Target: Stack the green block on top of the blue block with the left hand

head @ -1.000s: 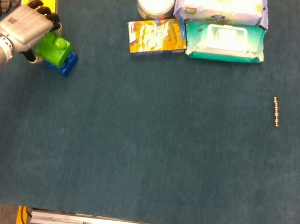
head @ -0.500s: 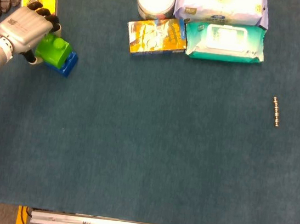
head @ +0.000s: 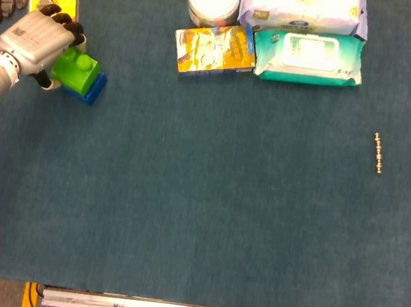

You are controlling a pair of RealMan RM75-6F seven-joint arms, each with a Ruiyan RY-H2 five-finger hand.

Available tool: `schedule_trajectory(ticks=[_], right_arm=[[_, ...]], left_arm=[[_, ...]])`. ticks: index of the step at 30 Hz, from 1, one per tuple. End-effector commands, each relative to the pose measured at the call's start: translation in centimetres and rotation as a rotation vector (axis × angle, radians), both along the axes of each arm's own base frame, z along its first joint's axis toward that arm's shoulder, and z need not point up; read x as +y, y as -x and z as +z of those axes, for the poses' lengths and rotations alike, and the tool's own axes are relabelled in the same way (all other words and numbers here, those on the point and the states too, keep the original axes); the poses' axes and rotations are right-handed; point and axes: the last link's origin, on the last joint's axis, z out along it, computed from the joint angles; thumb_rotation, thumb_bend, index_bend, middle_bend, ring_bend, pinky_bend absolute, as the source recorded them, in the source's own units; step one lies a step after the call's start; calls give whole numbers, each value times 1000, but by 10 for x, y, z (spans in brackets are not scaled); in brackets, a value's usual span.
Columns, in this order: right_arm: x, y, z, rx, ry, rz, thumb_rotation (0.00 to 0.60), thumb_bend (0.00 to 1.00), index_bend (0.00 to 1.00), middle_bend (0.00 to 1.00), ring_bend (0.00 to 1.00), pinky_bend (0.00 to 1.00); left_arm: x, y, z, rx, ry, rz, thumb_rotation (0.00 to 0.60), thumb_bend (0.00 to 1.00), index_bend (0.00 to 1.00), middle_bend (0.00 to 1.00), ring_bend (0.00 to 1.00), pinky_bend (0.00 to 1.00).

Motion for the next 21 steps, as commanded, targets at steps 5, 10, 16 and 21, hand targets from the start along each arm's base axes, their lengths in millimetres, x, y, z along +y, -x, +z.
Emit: schedule_trajectory(ticks=[5,10,16,21], right_arm=[[0,0,0,-1,0,1,600,185,449,449,406,470],[1,0,0,-1,0,2,600,185,449,449,406,470],[2,0,1,0,3,0,600,185,449,449,406,470],[2,1,3,0,7,-2,600,186,449,449,406,470]], left_arm=[[-2,1,-1,0,1,1,600,205,397,212,151,91],[-2,2,-2,0,0,5,600,205,397,211,151,91],[0,2,-4,1,-4,6,600,204,397,211,151,91],[1,1,-6,1,-3,6,600,205,396,211,151,91]])
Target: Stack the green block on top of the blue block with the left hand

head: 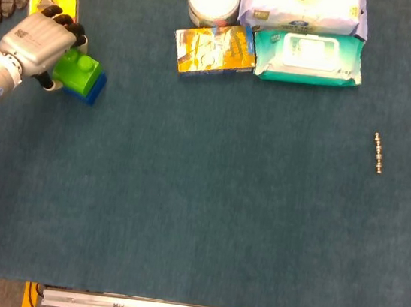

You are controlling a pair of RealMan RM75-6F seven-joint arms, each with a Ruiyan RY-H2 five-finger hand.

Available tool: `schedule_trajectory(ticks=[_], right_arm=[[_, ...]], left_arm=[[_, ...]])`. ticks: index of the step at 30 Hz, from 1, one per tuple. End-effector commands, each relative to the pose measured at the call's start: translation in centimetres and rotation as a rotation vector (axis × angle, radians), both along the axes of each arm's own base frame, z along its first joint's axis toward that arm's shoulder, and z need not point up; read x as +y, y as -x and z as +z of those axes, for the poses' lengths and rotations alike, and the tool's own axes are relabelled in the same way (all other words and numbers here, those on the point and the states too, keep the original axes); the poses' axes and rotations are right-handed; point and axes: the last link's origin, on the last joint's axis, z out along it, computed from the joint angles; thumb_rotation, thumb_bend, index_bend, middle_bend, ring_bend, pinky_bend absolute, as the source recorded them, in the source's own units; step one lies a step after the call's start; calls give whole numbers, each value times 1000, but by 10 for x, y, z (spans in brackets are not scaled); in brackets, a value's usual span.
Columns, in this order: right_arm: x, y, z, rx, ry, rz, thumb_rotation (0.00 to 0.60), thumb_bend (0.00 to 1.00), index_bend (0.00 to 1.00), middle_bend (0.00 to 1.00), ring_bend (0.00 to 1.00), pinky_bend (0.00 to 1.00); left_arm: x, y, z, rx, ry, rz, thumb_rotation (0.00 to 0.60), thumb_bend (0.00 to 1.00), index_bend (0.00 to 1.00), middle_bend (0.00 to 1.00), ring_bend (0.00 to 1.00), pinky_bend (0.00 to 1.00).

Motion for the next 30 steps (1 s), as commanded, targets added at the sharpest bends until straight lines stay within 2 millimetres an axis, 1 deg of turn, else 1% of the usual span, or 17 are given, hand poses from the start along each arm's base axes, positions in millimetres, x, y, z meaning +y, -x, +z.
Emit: schedule_trajectory(ticks=[1,30], right_arm=[[0,0,0,0,1,-1,600,186,449,449,406,470],[0,3,1,1,2,-9,600,185,449,449,406,470]], left_arm=[[0,0,-1,4,1,0,600,205,396,211,151,91],[1,7,-11,7,12,24,600,205,394,211,151,91]])
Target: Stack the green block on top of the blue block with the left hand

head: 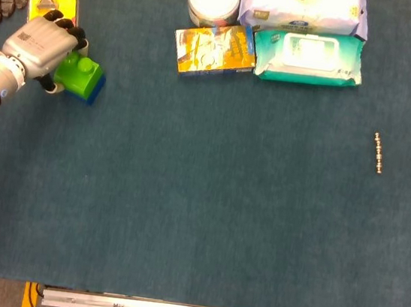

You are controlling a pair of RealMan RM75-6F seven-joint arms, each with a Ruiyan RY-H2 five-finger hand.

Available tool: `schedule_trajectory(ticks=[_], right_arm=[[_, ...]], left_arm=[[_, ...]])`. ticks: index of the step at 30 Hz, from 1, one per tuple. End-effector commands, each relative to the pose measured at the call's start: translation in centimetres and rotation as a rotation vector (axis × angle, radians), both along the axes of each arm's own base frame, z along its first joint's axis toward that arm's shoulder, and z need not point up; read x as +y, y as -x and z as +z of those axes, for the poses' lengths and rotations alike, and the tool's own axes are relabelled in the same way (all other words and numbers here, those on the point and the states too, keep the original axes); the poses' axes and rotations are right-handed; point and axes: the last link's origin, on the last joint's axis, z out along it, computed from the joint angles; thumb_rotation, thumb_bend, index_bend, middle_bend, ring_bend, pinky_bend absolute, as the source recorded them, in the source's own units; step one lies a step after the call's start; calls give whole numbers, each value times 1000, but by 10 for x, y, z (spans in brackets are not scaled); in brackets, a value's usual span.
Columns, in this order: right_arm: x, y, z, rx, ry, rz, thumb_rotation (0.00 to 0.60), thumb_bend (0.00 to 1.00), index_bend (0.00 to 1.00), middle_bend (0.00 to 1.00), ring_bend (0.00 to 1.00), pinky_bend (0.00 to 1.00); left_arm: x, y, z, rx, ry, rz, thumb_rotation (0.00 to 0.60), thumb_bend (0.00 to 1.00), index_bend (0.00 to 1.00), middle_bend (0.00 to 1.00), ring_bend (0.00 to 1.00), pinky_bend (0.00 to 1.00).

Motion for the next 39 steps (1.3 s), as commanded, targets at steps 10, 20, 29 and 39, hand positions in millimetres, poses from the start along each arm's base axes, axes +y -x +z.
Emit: schedule_trajectory(ticks=[10,20,29,39], right_arm=[[0,1,0,-1,1,-3,600,185,449,449,406,470],[-1,2,2,-6,2,5,600,185,449,449,406,470],[-5,4,6,-7,-2,9,600,186,449,449,406,470],[-10,13,6,-18,-7,11,600,188,449,449,406,470]], left_arm=[[0,1,0,4,-1,3,600,205,339,196,151,91],[-7,-7,18,-58,-41,-5,600,205,35,59,119,91],[-37,-11,45,-226,-231,-15,600,205,58,79,122,91],[-105,7,52,-312,-480,34,600,204,137,131,141,92]])
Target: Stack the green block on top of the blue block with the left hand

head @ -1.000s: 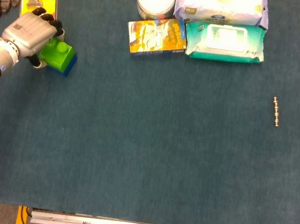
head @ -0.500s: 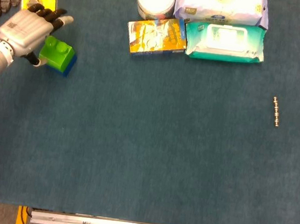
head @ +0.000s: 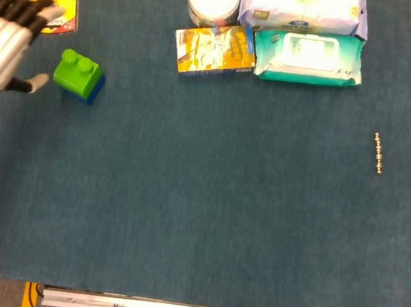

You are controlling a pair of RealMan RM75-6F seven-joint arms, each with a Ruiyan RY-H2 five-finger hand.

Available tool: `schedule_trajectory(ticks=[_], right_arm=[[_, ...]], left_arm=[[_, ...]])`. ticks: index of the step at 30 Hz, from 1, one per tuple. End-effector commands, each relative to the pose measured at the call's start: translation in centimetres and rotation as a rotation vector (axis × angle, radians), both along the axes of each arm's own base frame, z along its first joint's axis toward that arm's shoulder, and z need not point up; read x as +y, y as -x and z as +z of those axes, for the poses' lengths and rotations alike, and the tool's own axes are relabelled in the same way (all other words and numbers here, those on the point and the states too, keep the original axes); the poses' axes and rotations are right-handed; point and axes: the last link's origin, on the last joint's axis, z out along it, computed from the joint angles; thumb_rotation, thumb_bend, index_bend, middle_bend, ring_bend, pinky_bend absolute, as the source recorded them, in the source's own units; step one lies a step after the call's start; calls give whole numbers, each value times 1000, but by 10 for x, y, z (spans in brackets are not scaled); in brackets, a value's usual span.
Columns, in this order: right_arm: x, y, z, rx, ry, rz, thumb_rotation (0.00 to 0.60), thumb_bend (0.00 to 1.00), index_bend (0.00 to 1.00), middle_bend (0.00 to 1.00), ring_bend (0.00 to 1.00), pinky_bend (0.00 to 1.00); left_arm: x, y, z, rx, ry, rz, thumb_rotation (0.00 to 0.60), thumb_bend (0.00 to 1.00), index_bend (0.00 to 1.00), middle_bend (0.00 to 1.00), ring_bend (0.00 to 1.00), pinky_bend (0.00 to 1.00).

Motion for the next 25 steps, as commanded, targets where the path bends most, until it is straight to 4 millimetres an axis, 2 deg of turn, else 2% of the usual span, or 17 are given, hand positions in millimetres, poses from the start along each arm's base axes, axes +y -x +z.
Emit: schedule_trajectory(ticks=[1,7,12,19,25], right_arm=[[-2,2,-3,-7,-10,8,600,189,449,449,406,470],[-4,3,-6,-8,-30,26,600,204,449,462,406,470],[-4,3,-9,-14,-47,28,600,218,453,470,406,470],[-4,-1,-15,-19,-85,43,600,217,458,470,406,470],[-3,-3,-17,-32,-98,49,600,217,459,470,406,470]], left_arm=[[-32,12,-1,-40,-104,67,600,205,137,134,143,92],[-70,27,-2,-105,-214,148,600,204,185,163,153,104],[-96,35,-3,-107,-264,143,600,205,191,176,157,109],[-119,34,-4,-123,-262,120,600,204,208,197,169,109],[-127,29,-6,-123,-254,87,600,204,217,201,170,109]])
